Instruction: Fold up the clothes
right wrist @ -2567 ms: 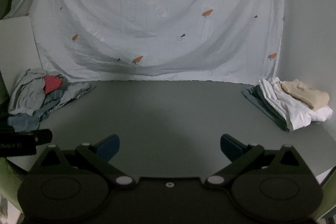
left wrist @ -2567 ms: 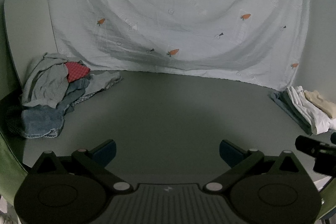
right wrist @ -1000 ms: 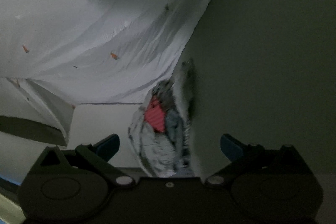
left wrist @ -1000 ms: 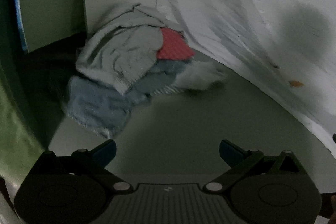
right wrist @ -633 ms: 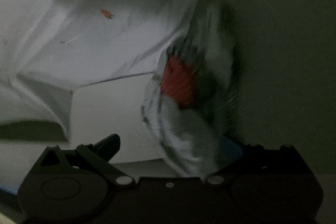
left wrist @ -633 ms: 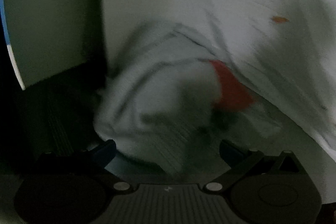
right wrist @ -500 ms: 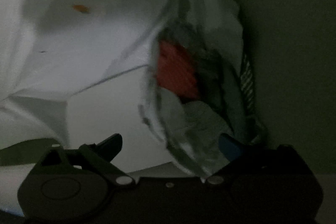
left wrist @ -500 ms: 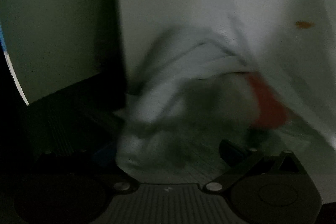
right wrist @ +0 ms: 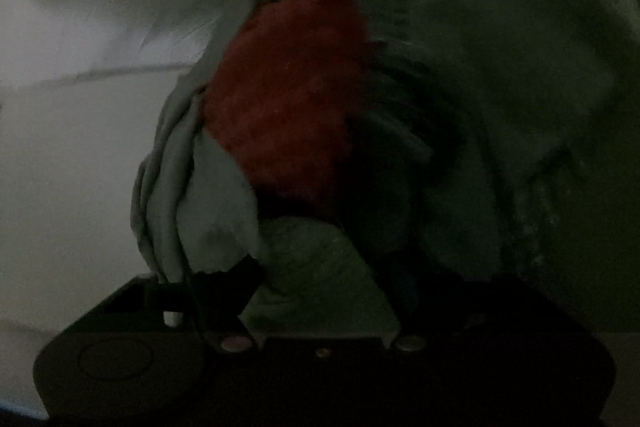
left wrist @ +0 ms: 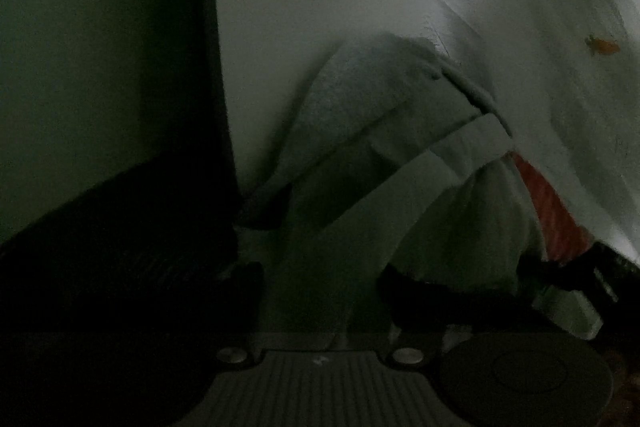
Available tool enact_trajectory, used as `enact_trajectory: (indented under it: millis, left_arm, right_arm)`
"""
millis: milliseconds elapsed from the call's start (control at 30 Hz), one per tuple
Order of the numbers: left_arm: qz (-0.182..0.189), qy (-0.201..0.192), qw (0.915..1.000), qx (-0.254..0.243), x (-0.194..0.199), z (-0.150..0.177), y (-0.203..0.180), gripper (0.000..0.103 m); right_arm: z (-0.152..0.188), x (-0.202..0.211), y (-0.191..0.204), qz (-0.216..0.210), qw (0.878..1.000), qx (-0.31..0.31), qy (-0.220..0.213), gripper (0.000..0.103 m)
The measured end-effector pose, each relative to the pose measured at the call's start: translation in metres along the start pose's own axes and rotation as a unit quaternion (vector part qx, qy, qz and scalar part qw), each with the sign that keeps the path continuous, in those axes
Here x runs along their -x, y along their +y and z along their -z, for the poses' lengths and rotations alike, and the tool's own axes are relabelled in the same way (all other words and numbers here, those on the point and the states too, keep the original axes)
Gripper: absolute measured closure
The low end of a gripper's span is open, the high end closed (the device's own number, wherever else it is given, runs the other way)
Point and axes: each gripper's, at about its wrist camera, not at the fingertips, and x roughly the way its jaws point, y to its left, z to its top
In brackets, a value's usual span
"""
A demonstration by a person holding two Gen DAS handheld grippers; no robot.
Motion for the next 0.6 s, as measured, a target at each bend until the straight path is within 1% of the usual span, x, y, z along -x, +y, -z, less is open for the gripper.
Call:
enact_trajectory:
  millis: [33,67,100,133,167,200,233,300,333,400,433,500,533,600]
  left_arm:
    - [0.005,0.004,0.9999,0.010,-0.003,-0.001,0.001,0.059]
    - [0.007,0.007,0.9998,0.019,-0.004,-0.002,0.002,0.064]
    - [0.010,0.010,0.9995,0.028,-0.006,-0.003,0.003,0.074]
    - [0.012,0.013,0.9992,0.037,-0.008,-0.004,0.004,0.082]
    - [0.014,0.015,0.9989,0.043,-0.008,-0.005,0.005,0.086]
    - [0.015,0.016,0.9987,0.045,-0.007,-0.005,0.005,0.089]
    - [0.017,0.016,0.9986,0.048,-0.005,-0.006,0.004,0.090]
    - [0.024,0.015,0.9984,0.049,0.001,-0.008,0.001,0.093]
    - [0.028,0.014,0.9983,0.049,0.004,-0.009,-0.001,0.095]
    - [0.036,0.005,0.9982,0.049,0.016,-0.010,-0.007,0.096]
    - [0.039,-0.001,0.9982,0.046,0.022,-0.011,-0.010,0.097]
    - [0.043,-0.017,0.9985,0.027,0.038,-0.012,-0.022,0.097]
    - [0.044,-0.027,0.9986,0.016,0.048,-0.011,-0.029,0.098]
    - [0.049,-0.047,0.9977,0.000,0.066,-0.012,-0.041,0.099]
  right_arm:
    - [-0.001,-0.003,0.005,0.002,1.000,0.020,0.006,0.032]
    - [-0.003,-0.009,0.009,0.008,0.999,0.044,0.011,0.032]
    - [-0.004,-0.016,0.013,0.011,0.998,0.063,0.015,0.033]
    - [-0.005,-0.016,0.014,0.010,0.997,0.074,0.019,0.036]
    - [-0.005,-0.016,0.016,0.008,0.996,0.084,0.022,0.047]
    - [-0.005,-0.011,0.016,0.004,0.996,0.087,0.024,0.055]
    - [-0.005,-0.005,0.016,0.000,0.996,0.088,0.024,0.058]
    - [-0.006,0.011,0.015,-0.013,0.996,0.085,0.023,0.076]
    - [-0.005,0.020,0.015,-0.018,0.996,0.081,0.020,0.078]
    - [-0.005,0.032,0.018,-0.026,0.996,0.085,0.012,0.086]
    - [-0.003,0.040,0.021,-0.032,0.995,0.092,0.006,0.087]
    - [0.001,0.057,0.027,-0.044,0.994,0.104,-0.007,0.091]
    - [0.001,0.065,0.033,-0.053,0.992,0.110,-0.012,0.095]
    - [0.006,0.090,0.039,-0.082,0.990,0.112,-0.022,0.096]
